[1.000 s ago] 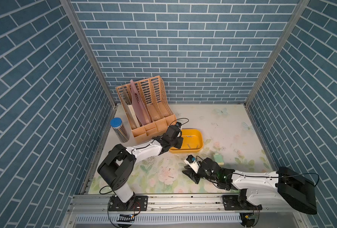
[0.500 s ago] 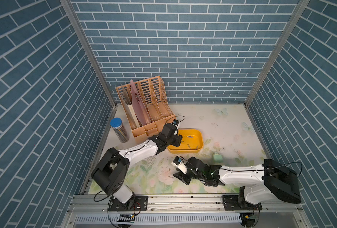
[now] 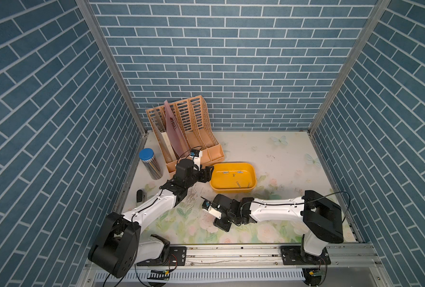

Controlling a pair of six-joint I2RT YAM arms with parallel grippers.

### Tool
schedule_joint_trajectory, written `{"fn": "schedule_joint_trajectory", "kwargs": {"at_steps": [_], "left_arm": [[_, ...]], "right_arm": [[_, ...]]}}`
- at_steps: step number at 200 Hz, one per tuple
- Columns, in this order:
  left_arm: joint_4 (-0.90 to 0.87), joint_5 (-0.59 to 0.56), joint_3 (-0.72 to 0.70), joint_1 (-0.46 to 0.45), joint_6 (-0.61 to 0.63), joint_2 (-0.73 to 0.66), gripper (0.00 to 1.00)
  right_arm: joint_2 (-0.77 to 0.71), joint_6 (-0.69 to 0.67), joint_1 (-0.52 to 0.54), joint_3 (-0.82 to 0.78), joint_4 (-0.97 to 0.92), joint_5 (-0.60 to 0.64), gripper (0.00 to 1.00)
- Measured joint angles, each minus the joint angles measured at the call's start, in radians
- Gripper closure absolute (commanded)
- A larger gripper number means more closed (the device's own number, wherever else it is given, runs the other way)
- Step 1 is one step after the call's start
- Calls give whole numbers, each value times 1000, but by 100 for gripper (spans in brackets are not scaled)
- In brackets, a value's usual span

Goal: Put the screws on the desktop into the storage box
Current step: Pick up the screw from the center of the board.

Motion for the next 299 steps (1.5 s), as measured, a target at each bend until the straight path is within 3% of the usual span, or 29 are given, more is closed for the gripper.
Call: {"fn": "schedule_joint_trajectory", "kwargs": {"at_steps": [59,99,128,161,180,219,253,299], "left_arm": [[22,53,-43,48,-2,-43,25],[22,58,-46,51,-3,-65,24],[20,58,-48,52,-2,-86,23],[16,61,-48,52,-3,-104,22],[2,56,-48,52,-4,-119,20],[-49,30,-48,56,-3,-133,20],[-88,19,-48,58,-4,-166,20],[-98,7,-130,51,-32,-276,21]], "right_arm": [[116,-39,2,114,-115,-10,63],[164,-52,5,186,-185,11,76],[180,-52,11,216,-226,24,77],[207,-53,16,262,-279,31,90],[206,-55,19,261,-277,39,100],[134,-56,13,170,-220,58,100],[38,-56,-47,145,-212,53,100],[-106,-72,-249,163,-200,50,100]]}}
